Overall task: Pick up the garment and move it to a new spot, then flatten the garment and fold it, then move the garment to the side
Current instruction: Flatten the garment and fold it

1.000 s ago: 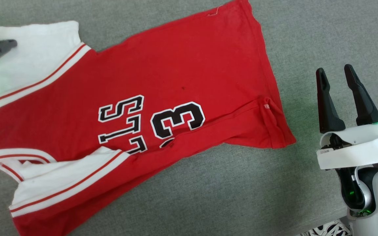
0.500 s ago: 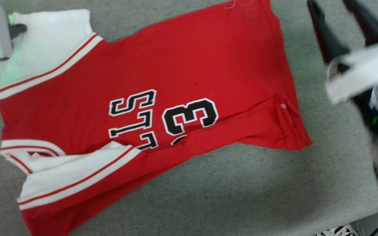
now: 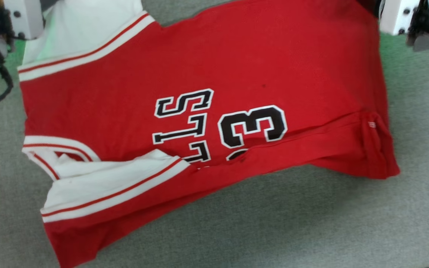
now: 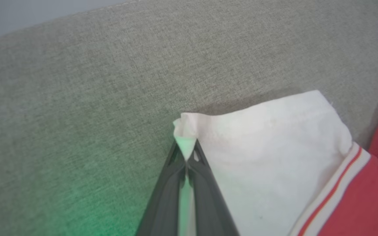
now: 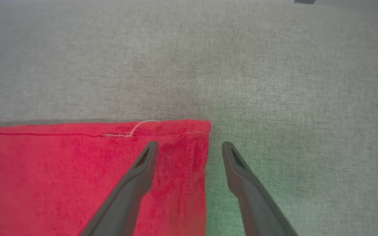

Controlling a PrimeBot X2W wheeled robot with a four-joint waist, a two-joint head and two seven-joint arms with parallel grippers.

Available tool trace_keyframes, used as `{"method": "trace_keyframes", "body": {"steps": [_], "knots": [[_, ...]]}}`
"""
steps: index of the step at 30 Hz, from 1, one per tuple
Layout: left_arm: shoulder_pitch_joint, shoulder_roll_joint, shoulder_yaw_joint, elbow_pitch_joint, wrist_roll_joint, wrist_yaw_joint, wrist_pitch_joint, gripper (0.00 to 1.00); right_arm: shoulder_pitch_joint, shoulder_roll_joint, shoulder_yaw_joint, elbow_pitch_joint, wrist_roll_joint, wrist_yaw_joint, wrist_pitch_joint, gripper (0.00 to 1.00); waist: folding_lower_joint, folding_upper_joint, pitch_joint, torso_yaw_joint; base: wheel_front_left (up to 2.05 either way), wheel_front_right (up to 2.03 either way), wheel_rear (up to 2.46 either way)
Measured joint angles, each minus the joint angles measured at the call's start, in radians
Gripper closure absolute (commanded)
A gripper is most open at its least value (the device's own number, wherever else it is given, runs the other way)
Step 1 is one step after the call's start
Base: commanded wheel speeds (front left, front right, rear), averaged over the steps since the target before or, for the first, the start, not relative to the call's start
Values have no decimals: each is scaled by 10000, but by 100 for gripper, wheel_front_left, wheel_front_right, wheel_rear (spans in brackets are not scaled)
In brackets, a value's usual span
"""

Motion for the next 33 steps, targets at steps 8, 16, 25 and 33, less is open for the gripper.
{"method": "trace_keyframes", "body": {"steps": [8, 16, 25, 33], "knots": [[-280, -136, -414, -324, -347, 0, -435, 100, -797, 33, 263, 1241, -387, -10, 497, 0, 0, 0, 341, 450, 0, 0, 0], [19, -221, -817, -888, -782, 8, -1705, 100, -458, -140, 359, 1045, 75, -4, -1475, 100, 0, 0, 156, 769, 0, 0, 0], [1748, 426, -1060, -3570, -1801, 6, -4569, 100, 1928, -1444, 1091, -869, 1465, -2, -3373, 100, 0, 0, -924, 1207, 0, 0, 0], [3781, 1996, -1615, -6337, -2098, 6, -6531, 100, 4290, -2999, 1532, -3442, 2439, -4, -3645, 100, 0, 0, -2132, 1562, 0, 0, 0]]}}
